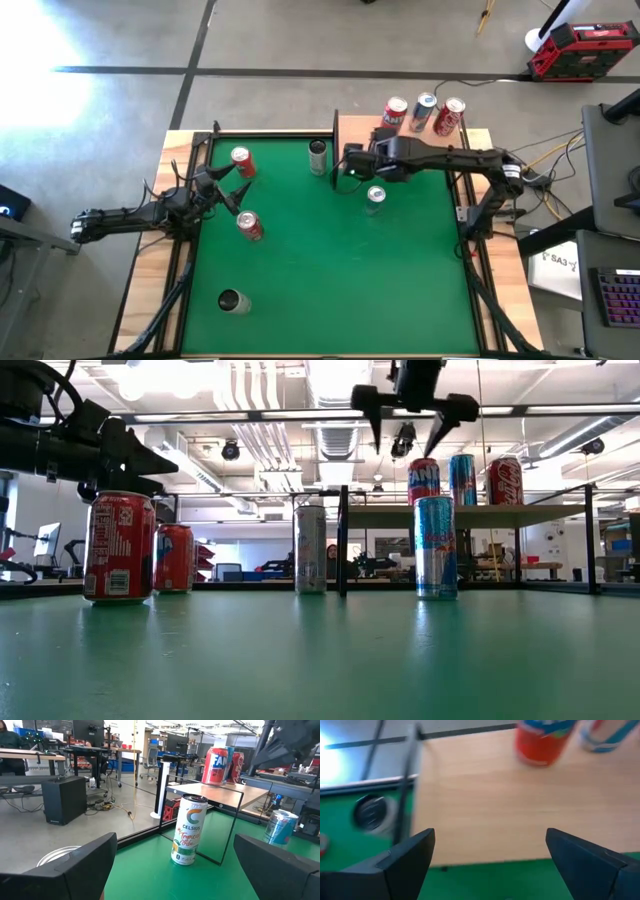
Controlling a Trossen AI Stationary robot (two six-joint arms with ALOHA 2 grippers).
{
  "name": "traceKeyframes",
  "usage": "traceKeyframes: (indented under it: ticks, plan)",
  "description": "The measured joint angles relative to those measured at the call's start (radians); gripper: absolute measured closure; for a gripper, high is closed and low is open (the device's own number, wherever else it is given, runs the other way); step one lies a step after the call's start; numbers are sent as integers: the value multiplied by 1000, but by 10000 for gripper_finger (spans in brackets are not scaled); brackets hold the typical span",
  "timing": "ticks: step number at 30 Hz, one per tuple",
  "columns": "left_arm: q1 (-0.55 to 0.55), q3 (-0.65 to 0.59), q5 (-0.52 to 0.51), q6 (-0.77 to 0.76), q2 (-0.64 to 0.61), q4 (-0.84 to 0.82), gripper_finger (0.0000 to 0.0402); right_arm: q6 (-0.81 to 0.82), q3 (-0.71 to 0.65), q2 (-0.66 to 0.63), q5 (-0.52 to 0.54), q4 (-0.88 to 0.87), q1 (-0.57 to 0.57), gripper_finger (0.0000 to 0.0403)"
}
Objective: Place canned beverage on shelf
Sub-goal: Put the blue soda can on the shelf aligned with the other blue soda can
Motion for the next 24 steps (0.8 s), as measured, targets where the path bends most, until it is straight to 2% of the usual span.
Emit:
traceKeyframes:
  ticks: [7, 13, 19, 24]
  plan:
    - [0, 0, 0, 0, 0, 0, 15, -58, 0, 4, -12, 85, 57, 30]
    - [0, 0, 0, 0, 0, 0, 15, -7, -8, 6, -154, 54, 118, 30]
    - [0, 0, 0, 0, 0, 0, 15, 246, -9, 19, -252, -46, 184, 30]
    - [0, 0, 0, 0, 0, 0, 15, 354, -9, 19, -310, -95, 224, 30]
